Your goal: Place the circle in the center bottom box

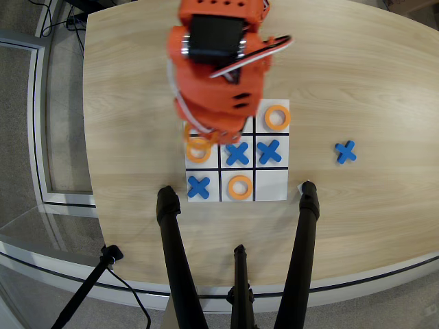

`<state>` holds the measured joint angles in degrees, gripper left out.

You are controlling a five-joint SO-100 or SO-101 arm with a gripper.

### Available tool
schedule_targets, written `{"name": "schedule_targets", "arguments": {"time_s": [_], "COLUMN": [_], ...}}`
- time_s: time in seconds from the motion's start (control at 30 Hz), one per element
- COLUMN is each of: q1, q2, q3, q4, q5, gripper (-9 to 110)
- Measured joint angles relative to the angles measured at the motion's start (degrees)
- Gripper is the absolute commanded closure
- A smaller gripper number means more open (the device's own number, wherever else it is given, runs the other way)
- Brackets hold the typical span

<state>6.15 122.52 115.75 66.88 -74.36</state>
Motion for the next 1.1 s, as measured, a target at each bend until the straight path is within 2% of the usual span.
{"name": "schedule_targets", "arguments": {"time_s": [0.17, 0.43, 1.1], "q1": [-6.9, -11.7, -10.2], "q2": [2.5, 0.4, -9.4], "q3": [9.5, 15.4, 21.9], "q4": [-0.2, -5.7, -20.4], "q5": [4.2, 8.4, 8.7], "gripper": [102, 102, 102]}}
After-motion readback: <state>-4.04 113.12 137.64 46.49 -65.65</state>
